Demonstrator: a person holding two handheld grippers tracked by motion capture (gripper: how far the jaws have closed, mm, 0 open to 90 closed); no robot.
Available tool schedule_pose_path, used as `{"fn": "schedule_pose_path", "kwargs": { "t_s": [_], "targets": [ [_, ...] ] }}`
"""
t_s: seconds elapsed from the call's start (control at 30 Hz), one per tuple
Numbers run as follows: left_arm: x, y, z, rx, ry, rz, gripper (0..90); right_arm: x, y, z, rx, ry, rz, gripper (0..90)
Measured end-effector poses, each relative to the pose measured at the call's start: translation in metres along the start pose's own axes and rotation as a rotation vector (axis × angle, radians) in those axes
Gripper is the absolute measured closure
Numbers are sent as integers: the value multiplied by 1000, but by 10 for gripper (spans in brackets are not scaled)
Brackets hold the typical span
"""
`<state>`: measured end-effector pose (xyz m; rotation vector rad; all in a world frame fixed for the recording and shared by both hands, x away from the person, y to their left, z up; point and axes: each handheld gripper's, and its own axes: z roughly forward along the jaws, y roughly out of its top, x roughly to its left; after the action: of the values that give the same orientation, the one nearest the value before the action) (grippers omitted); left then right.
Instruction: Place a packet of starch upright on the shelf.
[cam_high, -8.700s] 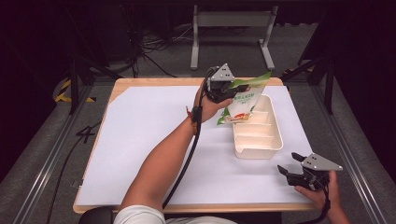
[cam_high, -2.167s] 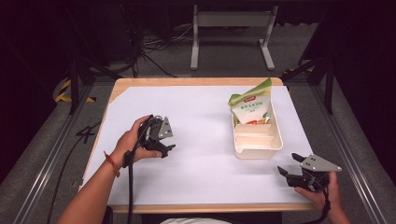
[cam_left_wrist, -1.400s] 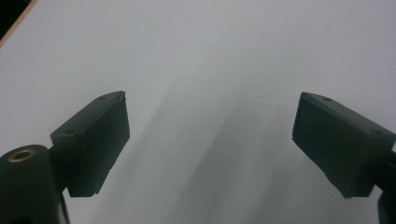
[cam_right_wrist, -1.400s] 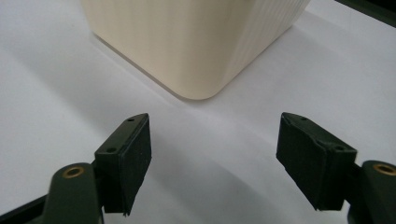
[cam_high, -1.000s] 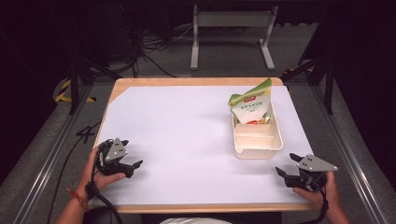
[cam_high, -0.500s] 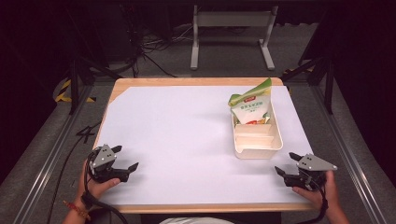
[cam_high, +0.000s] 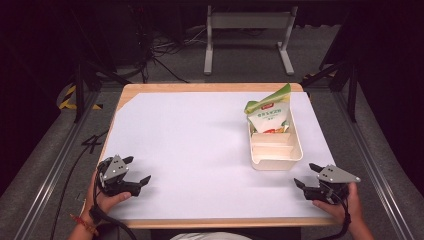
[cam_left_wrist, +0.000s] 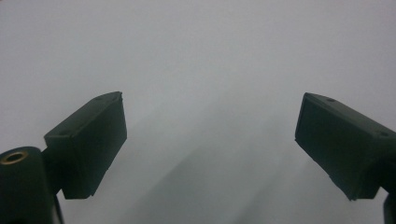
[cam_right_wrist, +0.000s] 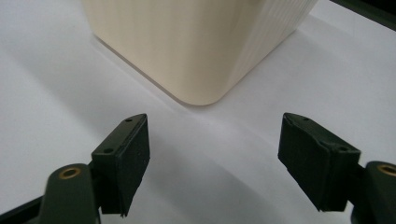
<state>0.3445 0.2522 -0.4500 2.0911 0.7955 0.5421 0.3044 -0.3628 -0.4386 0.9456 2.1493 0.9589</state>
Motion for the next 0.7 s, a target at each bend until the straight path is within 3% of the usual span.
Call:
{"fn": "schedule_pose_path", "kwargs": {
  "t_s": [0.7],
  "targets": [
    [-2, 5, 6, 4, -14, 17, 99, -2, -2, -2, -4, -10, 12, 244]
  ]
}}
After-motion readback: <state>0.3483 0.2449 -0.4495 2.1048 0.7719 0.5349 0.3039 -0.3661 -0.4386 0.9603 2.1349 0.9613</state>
